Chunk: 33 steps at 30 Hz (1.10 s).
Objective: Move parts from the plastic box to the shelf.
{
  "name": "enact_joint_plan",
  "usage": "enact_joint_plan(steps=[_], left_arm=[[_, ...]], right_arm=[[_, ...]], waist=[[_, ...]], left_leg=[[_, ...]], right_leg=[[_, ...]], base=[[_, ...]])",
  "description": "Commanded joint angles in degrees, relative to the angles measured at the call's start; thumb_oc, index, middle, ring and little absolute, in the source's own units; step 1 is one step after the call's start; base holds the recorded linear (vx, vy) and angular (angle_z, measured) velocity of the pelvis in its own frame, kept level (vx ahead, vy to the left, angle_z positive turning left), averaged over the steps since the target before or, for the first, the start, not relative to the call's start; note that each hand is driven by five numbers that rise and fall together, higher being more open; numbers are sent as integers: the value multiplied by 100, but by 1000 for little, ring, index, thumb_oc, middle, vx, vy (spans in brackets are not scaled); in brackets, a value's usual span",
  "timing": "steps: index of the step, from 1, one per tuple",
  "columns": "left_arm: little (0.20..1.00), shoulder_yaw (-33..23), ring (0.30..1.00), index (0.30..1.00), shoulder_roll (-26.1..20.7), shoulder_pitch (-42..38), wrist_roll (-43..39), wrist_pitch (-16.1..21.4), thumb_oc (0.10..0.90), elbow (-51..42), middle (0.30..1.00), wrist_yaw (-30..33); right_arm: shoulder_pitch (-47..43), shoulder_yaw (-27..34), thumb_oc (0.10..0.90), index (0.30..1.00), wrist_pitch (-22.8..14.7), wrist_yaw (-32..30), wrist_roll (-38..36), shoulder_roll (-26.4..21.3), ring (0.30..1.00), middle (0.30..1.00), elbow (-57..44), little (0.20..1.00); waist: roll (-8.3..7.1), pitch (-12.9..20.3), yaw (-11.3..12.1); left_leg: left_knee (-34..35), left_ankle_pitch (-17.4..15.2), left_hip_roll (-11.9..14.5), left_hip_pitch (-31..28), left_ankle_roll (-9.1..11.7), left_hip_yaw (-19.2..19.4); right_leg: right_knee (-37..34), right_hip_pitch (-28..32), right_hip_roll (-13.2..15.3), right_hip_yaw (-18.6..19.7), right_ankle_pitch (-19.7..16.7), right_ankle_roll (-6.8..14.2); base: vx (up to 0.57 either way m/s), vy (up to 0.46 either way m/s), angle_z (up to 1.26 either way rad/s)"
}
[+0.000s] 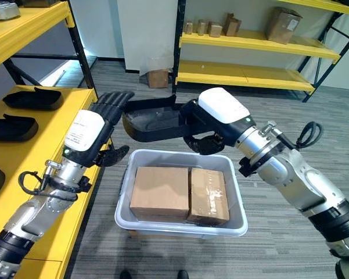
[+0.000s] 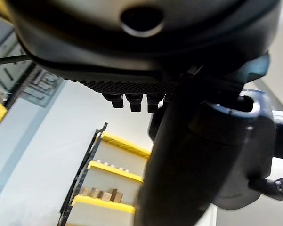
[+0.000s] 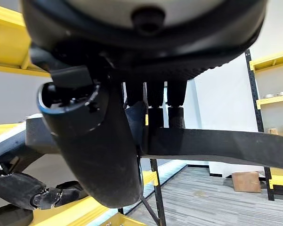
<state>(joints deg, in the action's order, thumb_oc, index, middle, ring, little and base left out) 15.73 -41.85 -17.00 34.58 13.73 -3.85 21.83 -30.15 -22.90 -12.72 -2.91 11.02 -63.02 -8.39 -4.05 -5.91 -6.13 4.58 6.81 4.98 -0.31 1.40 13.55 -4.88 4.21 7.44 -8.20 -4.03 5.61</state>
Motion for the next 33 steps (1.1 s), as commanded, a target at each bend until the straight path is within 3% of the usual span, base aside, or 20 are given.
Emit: enact_joint_plan(steps=[1,32,33], left_arm=[[1000,182,1000,1000,-40,-780,196,180,900,-148,1000,446],[1000,319,1000,1000,270,-1348,474,62,900,-309,1000,755],[495,335,495,495,271,-1347,471,65,539,-299,495,752]], right_arm=[[-1072,12,400,300,-166,-494,-424,277,300,300,-8,300],[-1160,-63,400,300,-158,-485,-347,644,300,300,-5,300],[-1162,-64,400,300,-160,-487,-348,646,300,300,5,300]], waist=[[-192,744,89],[-132,746,-22],[-133,740,-26]], left_leg=[[42,-545,625,-512,404,-79],[42,-584,620,-586,376,17],[42,-588,619,-587,374,13]], right_leg=[[234,-137,379,14,-47,472],[212,-145,371,123,-52,446],[208,-146,372,131,-57,448]], base=[[0,0,0],[0,0,0],[0,0,0]])
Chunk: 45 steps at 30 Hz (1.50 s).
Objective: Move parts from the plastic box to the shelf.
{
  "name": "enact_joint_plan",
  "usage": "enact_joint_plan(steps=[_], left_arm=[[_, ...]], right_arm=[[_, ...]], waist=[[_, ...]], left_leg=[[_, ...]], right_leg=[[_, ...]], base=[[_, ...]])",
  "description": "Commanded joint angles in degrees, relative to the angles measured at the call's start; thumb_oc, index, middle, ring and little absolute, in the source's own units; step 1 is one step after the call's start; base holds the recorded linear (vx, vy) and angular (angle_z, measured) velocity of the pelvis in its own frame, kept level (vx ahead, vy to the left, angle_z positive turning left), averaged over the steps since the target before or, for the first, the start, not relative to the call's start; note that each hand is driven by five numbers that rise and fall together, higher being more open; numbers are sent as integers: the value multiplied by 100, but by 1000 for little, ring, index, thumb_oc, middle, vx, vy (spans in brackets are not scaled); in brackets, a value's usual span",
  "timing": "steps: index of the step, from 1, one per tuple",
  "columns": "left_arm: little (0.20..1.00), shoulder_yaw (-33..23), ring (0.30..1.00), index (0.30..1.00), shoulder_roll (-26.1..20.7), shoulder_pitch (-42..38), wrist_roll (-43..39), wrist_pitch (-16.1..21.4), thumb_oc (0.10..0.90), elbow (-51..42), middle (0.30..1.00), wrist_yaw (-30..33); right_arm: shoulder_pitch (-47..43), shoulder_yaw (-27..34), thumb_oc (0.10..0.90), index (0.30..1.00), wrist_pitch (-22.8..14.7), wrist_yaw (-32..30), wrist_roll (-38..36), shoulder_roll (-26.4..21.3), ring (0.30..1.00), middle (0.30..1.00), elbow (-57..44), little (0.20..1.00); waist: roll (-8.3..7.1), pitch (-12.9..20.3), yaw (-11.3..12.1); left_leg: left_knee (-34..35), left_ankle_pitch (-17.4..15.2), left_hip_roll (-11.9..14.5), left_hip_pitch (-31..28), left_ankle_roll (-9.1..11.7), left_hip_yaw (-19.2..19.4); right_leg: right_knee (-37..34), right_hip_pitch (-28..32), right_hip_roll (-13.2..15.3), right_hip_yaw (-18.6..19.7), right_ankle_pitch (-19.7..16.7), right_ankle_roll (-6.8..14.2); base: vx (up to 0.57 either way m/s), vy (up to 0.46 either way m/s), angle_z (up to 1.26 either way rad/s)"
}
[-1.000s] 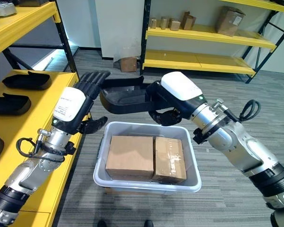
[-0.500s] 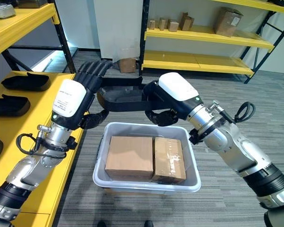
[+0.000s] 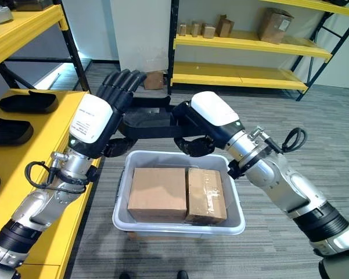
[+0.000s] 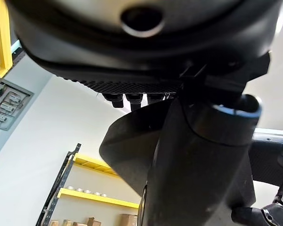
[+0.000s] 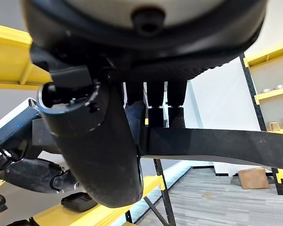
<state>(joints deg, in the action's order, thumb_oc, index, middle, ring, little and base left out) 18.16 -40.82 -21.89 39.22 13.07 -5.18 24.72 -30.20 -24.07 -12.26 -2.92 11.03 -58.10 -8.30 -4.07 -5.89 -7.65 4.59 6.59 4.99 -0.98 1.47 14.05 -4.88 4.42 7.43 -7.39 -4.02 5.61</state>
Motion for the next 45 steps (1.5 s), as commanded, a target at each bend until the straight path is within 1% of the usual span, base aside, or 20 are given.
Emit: enact_joint_plan(steps=[1,2,28,29,30,32,33,36,38,39,41,42,43,45], left_arm=[[495,94,495,495,169,-861,8,132,539,-162,495,465],[300,99,300,300,173,-851,1,131,400,-156,300,461],[300,104,300,300,248,-765,-145,133,400,-83,300,404],[300,94,300,300,245,-754,-147,127,400,-87,300,403],[300,81,300,300,241,-726,-151,121,400,-82,300,395],[300,37,300,300,242,-646,-158,115,400,-48,300,382],[300,-48,300,300,227,-526,-163,101,400,-6,300,372],[300,-132,300,300,185,-373,-183,114,400,18,300,350],[300,-274,300,300,105,-135,-210,130,400,62,300,319],[300,-492,300,300,51,188,-277,138,400,135,300,310],[300,-599,300,300,19,375,-293,138,400,144,300,307],[300,-857,300,300,-54,713,-336,139,400,242,300,298],[300,-863,300,300,-64,753,-341,144,400,213,300,286],[300,-1207,300,300,-215,1188,-295,152,400,273,300,300]], right_arm=[[-1159,51,400,300,-207,-488,-349,154,300,300,-1,300],[-1167,55,400,300,-211,-484,-356,157,300,300,-5,300],[-1013,187,400,300,-188,-496,-312,276,300,300,1,300],[-1012,190,608,591,-180,-492,-325,281,591,591,11,591],[-996,217,900,1000,-179,-493,-347,289,1000,1000,-2,1000],[-926,278,900,1000,-174,-489,-406,337,1000,1000,-2,1000],[-790,430,900,1000,-195,-502,-512,379,1000,1000,-62,1000],[-569,632,900,1000,-229,-492,-606,434,1000,1000,-174,1000],[-293,891,900,1000,-281,-474,-715,479,1000,1000,-332,1000],[12,1142,900,1000,-339,-446,-842,554,1000,1000,-470,1000],[219,1286,900,1000,-373,-415,-900,591,1000,1000,-582,1000],[553,1542,900,1000,-455,-350,-1053,630,1000,1000,-747,1000],[625,1588,900,1000,-443,-326,-1065,637,1000,1000,-800,1000],[1022,1860,900,1000,-527,-209,-1254,659,1000,1000,-932,1000]], waist=[[-132,738,127],[-133,738,125],[-59,713,90],[-54,717,88],[-47,720,83],[-39,722,77],[-8,716,62],[11,718,58],[50,709,47],[93,681,34],[102,696,37],[162,660,10],[159,679,18],[234,647,-5]], left_leg=[[41,-567,617,-521,367,-37],[41,-570,615,-523,366,-32],[41,-614,591,-607,335,-4],[41,-619,595,-619,335,-2],[41,-625,597,-626,336,0],[41,-625,606,-636,337,10],[41,-626,599,-645,340,14],[41,-623,605,-650,344,20],[41,-612,616,-660,353,29],[41,-588,634,-663,365,42],[41,-577,655,-664,374,54],[41,-533,693,-667,399,70],[41,-532,704,-669,405,74],[41,-454,797,-677,458,118]], right_leg=[[207,-167,374,50,-58,448],[202,-166,373,58,-58,449],[246,-145,370,104,10,427],[248,-140,368,106,15,425],[248,-135,365,109,23,421],[250,-126,358,114,35,417],[250,-126,350,129,39,407],[253,-126,337,148,51,397],[261,-136,318,164,67,387],[268,-146,297,185,84,371],[272,-151,278,201,96,359],[278,-171,237,234,118,338],[283,-174,226,237,120,331],[277,-197,134,309,155,285]], base=[[0,0,0],[0,0,0],[1,0,-1],[0,0,0],[0,0,0],[0,0,0],[-3,-25,-4],[-4,-22,-7],[-12,-42,-4],[-15,-49,-2],[-18,-70,-4],[-21,-83,-6],[-33,-123,-6],[-30,-112,-8]])
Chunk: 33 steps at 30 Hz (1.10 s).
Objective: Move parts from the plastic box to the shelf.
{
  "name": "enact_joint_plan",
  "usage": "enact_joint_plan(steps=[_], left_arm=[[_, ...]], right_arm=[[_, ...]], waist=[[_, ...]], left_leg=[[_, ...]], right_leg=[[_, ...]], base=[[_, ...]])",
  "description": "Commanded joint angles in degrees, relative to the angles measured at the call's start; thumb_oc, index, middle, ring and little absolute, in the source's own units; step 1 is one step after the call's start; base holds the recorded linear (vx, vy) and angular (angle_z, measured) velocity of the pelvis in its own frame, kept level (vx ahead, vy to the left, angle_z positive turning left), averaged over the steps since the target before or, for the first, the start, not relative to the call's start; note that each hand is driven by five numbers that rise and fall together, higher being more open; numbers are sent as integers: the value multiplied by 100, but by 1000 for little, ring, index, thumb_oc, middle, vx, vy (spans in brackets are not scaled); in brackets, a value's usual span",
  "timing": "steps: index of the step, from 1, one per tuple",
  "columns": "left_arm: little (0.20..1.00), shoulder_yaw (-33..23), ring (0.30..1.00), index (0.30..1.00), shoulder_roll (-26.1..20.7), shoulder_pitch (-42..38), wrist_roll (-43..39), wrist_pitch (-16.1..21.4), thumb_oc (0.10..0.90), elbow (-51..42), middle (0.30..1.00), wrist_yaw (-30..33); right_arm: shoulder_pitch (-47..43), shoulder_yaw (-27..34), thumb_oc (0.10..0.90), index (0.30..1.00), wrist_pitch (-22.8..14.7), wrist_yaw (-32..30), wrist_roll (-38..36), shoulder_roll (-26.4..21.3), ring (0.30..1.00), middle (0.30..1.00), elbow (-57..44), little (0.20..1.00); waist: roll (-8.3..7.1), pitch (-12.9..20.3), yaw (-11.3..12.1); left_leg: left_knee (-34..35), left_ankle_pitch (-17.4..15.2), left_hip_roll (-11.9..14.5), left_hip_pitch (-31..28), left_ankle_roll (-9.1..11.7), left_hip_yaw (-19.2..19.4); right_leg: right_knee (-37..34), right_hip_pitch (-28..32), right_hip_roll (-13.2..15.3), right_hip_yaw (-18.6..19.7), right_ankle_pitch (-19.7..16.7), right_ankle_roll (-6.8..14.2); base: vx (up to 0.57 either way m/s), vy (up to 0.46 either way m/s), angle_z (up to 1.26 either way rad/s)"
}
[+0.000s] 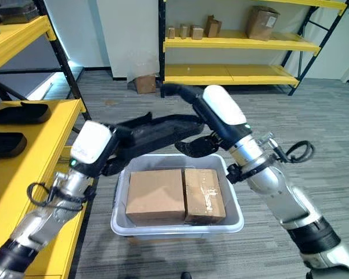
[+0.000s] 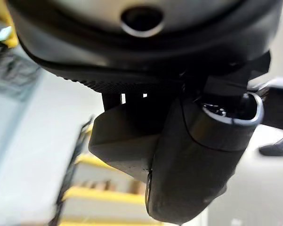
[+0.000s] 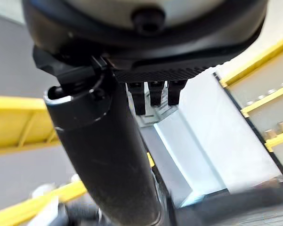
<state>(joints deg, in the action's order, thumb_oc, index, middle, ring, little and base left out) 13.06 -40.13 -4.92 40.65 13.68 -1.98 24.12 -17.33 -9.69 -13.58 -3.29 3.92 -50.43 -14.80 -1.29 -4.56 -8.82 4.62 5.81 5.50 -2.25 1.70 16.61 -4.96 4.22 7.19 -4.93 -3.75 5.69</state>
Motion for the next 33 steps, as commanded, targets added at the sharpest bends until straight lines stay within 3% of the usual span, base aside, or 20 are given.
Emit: enact_joint_plan(steps=[1,7,13,14,15,16,17,18,19,21,22,23,24,25,26,30,33], left_arm=[[300,-713,300,300,-291,-470,-437,98,400,-67,300,357],[300,-1449,300,300,-401,361,-387,58,400,-40,300,387],[300,-2223,300,300,-199,1285,-335,17,400,-258,300,408],[300,-2234,300,300,-196,1299,-334,16,400,-276,300,402],[300,-2284,300,300,-85,1363,-367,4,400,-329,300,397],[300,-2284,300,300,-84,1363,-368,2,400,-332,300,394],[300,-2262,300,300,-42,1269,-391,-2,400,-338,300,437],[300,-2204,300,300,-30,1141,-411,-11,400,-330,300,497],[300,-2196,300,300,-33,1120,-410,-13,400,-324,300,501],[300,-2221,300,300,85,1073,-523,102,400,-538,300,576],[300,-2232,300,300,83,1082,-523,100,400,-551,300,572],[300,-2249,300,300,151,1026,-592,132,400,-656,300,608],[300,-2285,300,300,157,1028,-583,137,400,-739,300,629],[300,-2321,300,300,191,1010,-587,137,400,-798,300,663],[300,-2399,300,300,214,1034,-558,129,400,-893,300,696],[300,-2415,300,300,277,999,-513,161,400,-1006,300,761],[300,-2375,300,300,173,864,-442,203,400,-1184,300,805]], right_arm=[[-232,436,900,1000,-392,-157,-554,-101,1000,1000,-308,1000],[284,722,900,1000,-501,28,-827,-64,1000,1000,-431,1000],[670,990,900,1000,-610,154,-1176,115,1000,1000,-543,1000],[672,993,900,1000,-612,159,-1181,115,1000,1000,-544,1000],[717,1038,900,1000,-627,138,-1202,136,1000,1000,-549,1000],[717,1039,900,1000,-627,139,-1202,135,1000,1000,-550,1000],[715,1098,900,1000,-611,32,-1118,97,1000,1000,-518,1000],[700,1121,900,1000,-622,-73,-1083,101,1000,1000,-478,1000],[691,1127,900,1000,-628,-80,-1078,100,1000,1000,-469,1000],[655,1067,900,1000,-605,-184,-960,269,1000,1000,-313,1000],[650,1065,900,1000,-607,-185,-958,275,1000,1000,-311,1000],[780,1079,900,1000,-621,-195,-968,416,1000,1000,-293,1000],[1091,1196,900,1000,-616,-180,-933,605,1000,1000,-350,1000],[1208,1225,900,1000,-606,-177,-936,707,1000,1000,-354,1000],[1536,1389,900,1000,-582,-171,-842,850,1000,1000,-403,1000],[1784,1528,900,1000,-568,-175,-755,983,1000,1000,-400,1000],[1820,1523,900,1000,-552,-184,-784,1074,1000,1000,-349,1000]], waist=[[-41,526,118],[115,440,141],[161,207,456],[165,209,444],[179,78,576],[182,84,558],[185,-104,664],[152,-182,657],[149,-182,641],[52,-245,756],[43,-252,738],[-59,-272,726],[-36,-187,630],[-31,-164,603],[28,-55,519],[67,69,439],[53,148,513]], left_leg=[[38,-375,761,-556,444,-126],[38,-56,1064,-611,587,-26],[20,758,1496,-353,764,-241],[25,779,1506,-341,773,-259],[38,1064,1565,-71,869,-450],[38,1070,1565,-52,870,-474],[26,1333,1508,332,885,-430],[-46,1325,1393,528,833,-280],[-52,1349,1379,570,812,-303],[-882,691,1072,671,658,-634],[-977,652,1063,731,635,-657],[-1836,142,1037,671,527,-566],[-2289,-398,1110,489,529,-523],[-2450,-470,1133,349,526,-451],[-2124,-672,1111,-17,548,-473],[-1126,-864,935,-282,567,-475],[-567,-870,780,-484,502,-432]], right_leg=[[289,-180,142,75,127,268],[287,-207,-191,266,222,89],[74,-183,-654,248,253,-167],[64,-183,-664,235,242,-178],[-2,-210,-718,46,281,-230],[-2,-215,-718,27,282,-231],[-4,-261,-676,-213,318,-279],[-3,-306,-594,-473,329,-306],[-4,-328,-582,-498,310,-306],[10,-422,-398,-820,209,-318],[4,-424,-383,-837,191,-312],[14,-460,-240,-1129,171,-368],[3,-447,-266,-1376,304,-335],[4,-476,-247,-1507,287,-336],[14,-446,-216,-1783,315,-271],[19,-312,-109,-1883,207,-129],[28,-260,30,-1932,83,-18]], base=[[-21,-88,-12],[-46,-159,-26],[-79,-235,-11],[-147,-194,0],[-120,-117,12],[-260,-159,26],[-236,-103,48],[-250,-98,74],[-208,-106,162],[-156,-104,144],[-143,-122,86],[-91,-64,149],[-98,-58,155],[1,136,197],[2,198,138],[49,173,92],[38,248,4]])
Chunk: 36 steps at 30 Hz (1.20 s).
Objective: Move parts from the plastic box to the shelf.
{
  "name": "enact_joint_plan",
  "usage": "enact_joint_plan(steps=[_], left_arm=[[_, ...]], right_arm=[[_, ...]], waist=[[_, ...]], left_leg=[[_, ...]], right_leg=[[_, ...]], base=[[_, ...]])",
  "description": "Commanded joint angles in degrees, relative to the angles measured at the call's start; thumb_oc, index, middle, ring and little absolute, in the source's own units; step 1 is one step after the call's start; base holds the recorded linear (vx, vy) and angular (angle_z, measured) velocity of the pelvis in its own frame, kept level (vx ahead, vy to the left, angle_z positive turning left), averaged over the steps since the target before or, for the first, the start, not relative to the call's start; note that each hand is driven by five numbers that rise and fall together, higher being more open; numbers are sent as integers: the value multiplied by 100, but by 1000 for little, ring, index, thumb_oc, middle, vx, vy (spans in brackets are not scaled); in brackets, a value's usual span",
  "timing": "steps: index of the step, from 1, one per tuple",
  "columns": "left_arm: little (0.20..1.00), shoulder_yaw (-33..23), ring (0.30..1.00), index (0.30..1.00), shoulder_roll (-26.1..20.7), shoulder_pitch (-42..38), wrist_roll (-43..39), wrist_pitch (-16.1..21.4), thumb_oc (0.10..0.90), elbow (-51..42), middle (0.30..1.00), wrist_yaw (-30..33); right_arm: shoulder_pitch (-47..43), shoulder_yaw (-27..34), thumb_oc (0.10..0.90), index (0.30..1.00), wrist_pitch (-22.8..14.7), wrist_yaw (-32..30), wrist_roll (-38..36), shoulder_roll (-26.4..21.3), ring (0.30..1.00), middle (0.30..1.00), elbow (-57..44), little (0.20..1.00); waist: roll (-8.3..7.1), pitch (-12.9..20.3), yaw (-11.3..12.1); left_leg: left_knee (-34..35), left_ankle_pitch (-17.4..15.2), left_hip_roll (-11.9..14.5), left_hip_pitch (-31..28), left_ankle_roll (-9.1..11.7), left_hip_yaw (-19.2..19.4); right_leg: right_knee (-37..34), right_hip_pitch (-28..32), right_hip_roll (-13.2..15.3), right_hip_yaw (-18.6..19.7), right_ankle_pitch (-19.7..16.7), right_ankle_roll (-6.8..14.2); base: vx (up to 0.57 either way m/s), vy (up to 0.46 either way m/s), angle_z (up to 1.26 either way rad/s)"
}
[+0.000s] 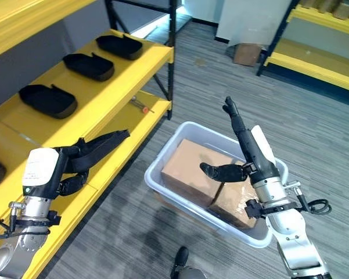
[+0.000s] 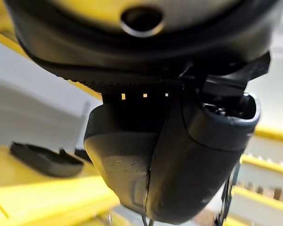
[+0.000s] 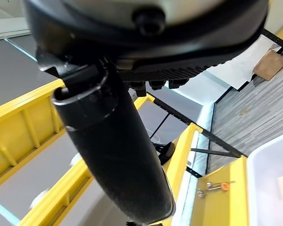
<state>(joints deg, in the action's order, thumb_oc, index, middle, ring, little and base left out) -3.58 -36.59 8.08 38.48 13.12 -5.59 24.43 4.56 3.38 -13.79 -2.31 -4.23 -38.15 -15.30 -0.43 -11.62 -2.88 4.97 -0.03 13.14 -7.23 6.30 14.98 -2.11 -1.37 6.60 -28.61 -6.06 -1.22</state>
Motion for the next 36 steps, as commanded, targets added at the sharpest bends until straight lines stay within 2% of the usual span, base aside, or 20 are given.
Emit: enact_joint_plan(steps=[1,6,8,9,10,11,14,17,18,19,20,21,22,24,25,26,27,29,31,36], left_arm=[[300,-699,300,300,-222,-467,-198,281,400,-892,300,799],[300,-602,300,300,-373,-650,-49,279,400,-1115,300,982],[300,-613,300,300,-377,-710,59,240,400,-1406,300,1152],[300,-629,300,300,-383,-715,82,241,400,-1468,300,1197],[300,-634,300,300,-385,-720,105,230,400,-1523,300,1235],[300,-638,300,300,-393,-720,107,226,400,-1525,300,1233],[300,-673,300,300,-423,-769,181,169,400,-1626,300,1339],[300,-700,300,300,-506,-846,205,111,400,-1668,300,1370],[300,-661,300,300,-555,-912,189,79,400,-1632,300,1401],[300,-609,300,300,-587,-963,116,91,400,-1535,300,1405],[300,-574,300,300,-571,-996,78,90,400,-1477,300,1378],[300,-540,300,300,-550,-1020,20,110,400,-1444,300,1340],[300,-539,300,300,-550,-1024,17,112,400,-1442,300,1339],[300,-490,300,300,-475,-991,-92,103,400,-1312,300,1254],[300,-490,300,300,-473,-989,-93,104,400,-1313,300,1253],[300,-497,300,300,-397,-852,-159,73,400,-1169,300,1160],[300,-554,300,300,-368,-776,-185,50,400,-1129,300,1127],[300,-640,300,300,-311,-617,-146,23,400,-1062,300,1132],[300,-689,300,300,-219,-502,-198,64,400,-1063,300,1125],[300,-824,300,300,51,-51,-476,176,400,-1123,300,1050]], right_arm=[[-409,159,900,1000,-530,-280,15,-122,1000,1000,-283,1000],[-571,-62,900,1000,-458,-346,204,-42,1000,1000,-239,1000],[-620,-201,900,1000,-383,-421,468,95,1000,1000,-218,1000],[-623,-224,900,1000,-371,-440,513,126,1000,1000,-206,1000],[-627,-248,900,1000,-356,-456,545,160,1000,1000,-197,1000],[-631,-250,900,1000,-356,-457,547,170,1000,1000,-195,1000],[-609,-321,900,1000,-328,-499,705,281,1000,1000,-208,1000],[-595,-418,900,1000,-279,-509,800,380,1000,1000,-190,1000],[-607,-464,900,1000,-282,-524,801,413,1000,1000,-195,1000],[-623,-518,900,1000,-277,-502,832,413,1000,1000,-187,1000],[-607,-534,900,1000,-274,-478,836,395,1000,1000,-161,1000],[-583,-537,900,1000,-281,-454,810,381,1000,1000,-143,1000],[-583,-534,900,1000,-283,-452,808,379,1000,1000,-143,1000],[-487,-505,900,1000,-295,-401,744,350,1000,1000,-108,1000],[-483,-502,900,1000,-297,-399,741,348,1000,1000,-111,1000],[-397,-442,900,1000,-335,-344,635,306,1000,1000,-119,1000],[-366,-419,900,1000,-347,-351,615,285,1000,1000,-105,1000],[-324,-414,900,1000,-362,-358,605,296,1000,1000,-151,1000],[-344,-415,900,1000,-372,-357,579,239,1000,1000,-151,1000],[-158,-193,900,1000,-448,-368,344,210,1000,1000,-213,1000]], waist=[[-44,851,-50],[-131,834,92],[-265,819,191],[-288,814,209],[-352,783,222],[-350,808,215],[-436,730,252],[-460,611,242],[-471,545,177],[-475,512,86],[-474,538,36],[-477,573,19],[-480,574,29],[-491,652,-12],[-492,658,-10],[-524,767,-53],[-542,832,-41],[-566,868,65],[-546,945,41],[-533,934,162]], left_leg=[[-483,-306,-47,-42,9,-249],[-82,-361,-421,-147,-189,-287],[3,-529,-858,-108,-466,-464],[3,-560,-962,-100,-527,-505],[3,-506,-1105,-61,-610,-459],[3,-576,-1101,-87,-611,-548],[3,-533,-1344,-72,-759,-521],[3,-509,-1427,-91,-835,-644],[3,-472,-1427,-71,-863,-768],[3,-409,-1422,-17,-906,-909],[3,-350,-1421,27,-933,-966],[3,-316,-1423,63,-944,-994],[3,-293,-1419,79,-937,-982],[3,-212,-1471,168,-988,-1119],[3,-184,-1468,189,-982,-1114],[3,-130,-1553,304,-1000,-1305],[3,-64,-1579,415,-984,-1362],[3,8,-1651,508,-945,-1456],[3,90,-1631,609,-900,-1589],[-29,274,-1611,758,-792,-1890]], right_leg=[[-243,291,144,431,263,709],[-195,199,510,343,-80,1004],[-88,78,878,363,-362,1269],[-60,57,970,376,-426,1319],[-24,-2,1115,293,-585,1303],[-43,31,1101,410,-531,1383],[149,-90,1375,350,-715,1414],[587,-207,1494,595,-749,1413],[723,-276,1369,957,-760,1383],[990,-402,967,1648,-409,1244],[1161,-427,588,2021,-53,1115],[1310,-418,312,2240,224,1017],[1327,-447,308,2247,214,997],[1612,-354,-206,2558,658,816],[1618,-379,-208,2557,637,802],[1603,-296,-706,2988,924,671],[1381,-263,-874,3150,906,597],[935,-128,-838,3158,810,536],[443,30,-949,3302,626,493],[-203,274,-875,2868,390,437]], base=[[-48,333,0],[-72,267,21],[-176,525,31],[-205,443,14],[-60,204,11],[-121,170,21],[-102,210,8],[-99,170,8],[-141,133,15],[-112,114,26],[-59,104,43],[-18,40,65],[-16,37,66],[-10,37,44],[11,5,37],[-23,-35,28],[-22,-42,24],[-41,-69,60],[-17,-113,36],[-28,-106,42]])
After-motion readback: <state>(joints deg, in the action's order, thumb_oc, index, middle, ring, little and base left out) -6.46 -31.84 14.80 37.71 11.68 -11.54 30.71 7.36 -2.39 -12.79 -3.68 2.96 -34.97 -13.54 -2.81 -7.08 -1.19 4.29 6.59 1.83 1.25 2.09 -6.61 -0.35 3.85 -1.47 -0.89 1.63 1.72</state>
